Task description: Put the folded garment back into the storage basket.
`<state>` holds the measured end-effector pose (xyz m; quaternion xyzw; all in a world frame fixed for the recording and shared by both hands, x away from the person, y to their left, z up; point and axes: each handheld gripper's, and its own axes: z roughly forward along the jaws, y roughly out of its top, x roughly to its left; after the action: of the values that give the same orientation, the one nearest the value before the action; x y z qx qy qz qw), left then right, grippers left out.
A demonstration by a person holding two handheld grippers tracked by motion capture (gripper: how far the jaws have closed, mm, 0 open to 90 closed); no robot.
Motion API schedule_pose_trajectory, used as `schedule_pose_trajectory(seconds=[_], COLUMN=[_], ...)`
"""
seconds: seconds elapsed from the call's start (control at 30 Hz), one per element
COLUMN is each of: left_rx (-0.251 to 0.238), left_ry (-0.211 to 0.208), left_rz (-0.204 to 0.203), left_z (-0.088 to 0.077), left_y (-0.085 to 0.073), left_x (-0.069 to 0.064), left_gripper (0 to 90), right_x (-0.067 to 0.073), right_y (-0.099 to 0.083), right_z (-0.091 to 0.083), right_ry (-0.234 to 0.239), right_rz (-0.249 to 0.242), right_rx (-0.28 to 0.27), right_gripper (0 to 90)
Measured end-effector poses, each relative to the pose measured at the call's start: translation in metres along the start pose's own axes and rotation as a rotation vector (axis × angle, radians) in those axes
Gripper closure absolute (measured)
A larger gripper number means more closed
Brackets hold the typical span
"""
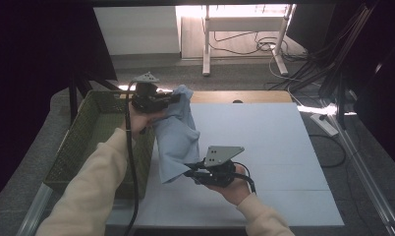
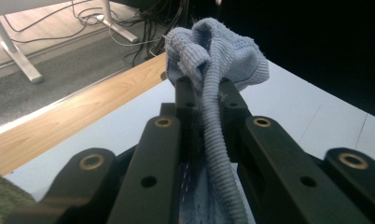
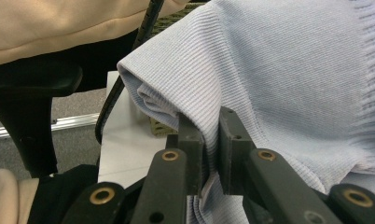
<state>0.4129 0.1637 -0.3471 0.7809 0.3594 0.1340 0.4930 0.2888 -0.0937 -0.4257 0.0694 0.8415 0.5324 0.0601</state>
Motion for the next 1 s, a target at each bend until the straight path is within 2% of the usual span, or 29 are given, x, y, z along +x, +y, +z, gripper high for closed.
schedule_pose_trajectory(seconds=[0.53,1.0], left_rx=[-0.016,-0.031], left_ry=[0.036,0.068], left_rz=[-0.005,-0.023], left_z=[-0.023,-0.043], left_y=[0.003,-0.003], left_x=[0.013,0.029], left_gripper=[81.3,81.2], right_x=[-0.004,-0.007], right_y=[0.015,0.025], right_z=[0.017,0.037], right_ry=[0.01,0.023], right_rz=[-0.012,-0.006], right_rx=[-0.018,-0.036], right_gripper=[81.4,81.4])
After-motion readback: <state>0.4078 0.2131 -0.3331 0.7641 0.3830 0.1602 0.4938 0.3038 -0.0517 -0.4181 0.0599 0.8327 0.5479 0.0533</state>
